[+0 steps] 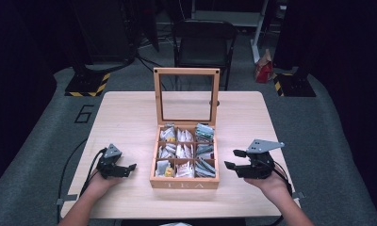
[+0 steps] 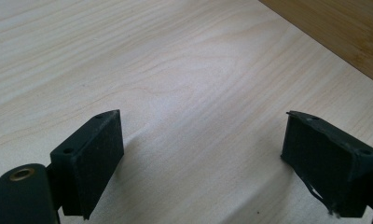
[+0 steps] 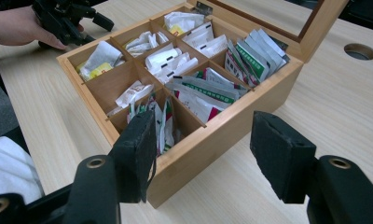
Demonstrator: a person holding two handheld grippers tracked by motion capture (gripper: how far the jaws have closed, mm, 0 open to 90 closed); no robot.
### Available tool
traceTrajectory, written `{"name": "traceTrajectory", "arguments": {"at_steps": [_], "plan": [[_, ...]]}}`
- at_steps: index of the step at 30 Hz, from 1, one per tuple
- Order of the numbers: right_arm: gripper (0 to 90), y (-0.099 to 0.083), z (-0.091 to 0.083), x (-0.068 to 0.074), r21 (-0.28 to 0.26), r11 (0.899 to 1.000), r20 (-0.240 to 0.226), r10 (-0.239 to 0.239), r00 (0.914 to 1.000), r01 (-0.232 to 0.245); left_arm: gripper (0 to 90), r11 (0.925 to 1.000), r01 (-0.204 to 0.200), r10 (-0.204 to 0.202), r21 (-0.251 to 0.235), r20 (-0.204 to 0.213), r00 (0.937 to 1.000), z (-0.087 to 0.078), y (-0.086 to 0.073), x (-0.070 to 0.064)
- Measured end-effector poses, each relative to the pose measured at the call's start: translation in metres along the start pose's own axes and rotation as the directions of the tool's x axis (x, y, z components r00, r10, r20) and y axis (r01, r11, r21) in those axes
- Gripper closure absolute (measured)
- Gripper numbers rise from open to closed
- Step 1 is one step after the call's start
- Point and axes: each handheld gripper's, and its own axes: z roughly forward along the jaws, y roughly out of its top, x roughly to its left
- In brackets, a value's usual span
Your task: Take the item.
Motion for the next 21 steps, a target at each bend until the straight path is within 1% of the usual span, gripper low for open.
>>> {"name": "traceTrajectory", "arguments": {"at_steps": [4,6,7,8,9,10,13,18,19,21], "plan": [[41.0,0.005,0.000,0.002,0.006,1.000,-0.016,0.007,0.9998,-0.007,12.1,1.0000,-0.001,0.001,0.000,0.000,1.0000,0.000,0.000,0.000],[41.4,0.010,0.002,0.004,0.011,1.000,-0.032,0.000,0.9995,0.000,12.1,1.0000,0.000,0.000,0.000,0.000,1.0000,0.000,0.000,0.000],[41.4,0.010,0.002,0.004,0.011,1.000,-0.032,0.000,0.9995,0.000,12.1,1.0000,0.000,0.000,0.000,0.000,1.0000,0.000,0.000,0.000],[42.2,0.013,0.004,0.007,0.013,1.000,-0.027,-0.010,0.9996,0.011,12.1,1.0000,0.000,0.000,0.000,0.000,1.0000,0.000,0.000,0.000],[42.2,0.013,0.004,0.007,0.013,1.000,-0.027,-0.010,0.9996,0.011,12.1,1.0000,0.000,0.000,0.000,0.000,1.0000,0.000,0.000,0.000],[42.5,0.015,0.006,0.008,0.000,1.000,-0.015,-0.009,0.9998,0.009,12.1,1.0000,0.000,0.000,0.000,0.000,1.0000,0.000,0.000,0.000],[43.7,0.019,0.009,0.009,0.000,1.000,-0.010,-0.007,0.9999,0.007,12.1,1.0000,0.001,-0.001,-0.001,0.000,1.0000,0.000,0.000,0.000],[46.1,0.022,0.014,0.011,0.011,1.000,-0.015,-0.008,0.9998,0.008,12.1,1.0000,0.000,0.000,0.000,0.000,1.0000,0.000,0.000,0.000],[46.9,0.023,0.015,0.010,0.012,1.000,-0.018,-0.019,0.9997,0.019,12.1,1.0000,0.000,0.000,0.000,0.000,1.0000,0.000,0.000,0.000],[48.9,0.025,0.017,0.012,0.020,1.000,-0.020,-0.017,0.9997,0.017,12.1,1.0000,0.000,0.000,0.000,0.000,1.0000,0.000,0.000,0.000]]}}
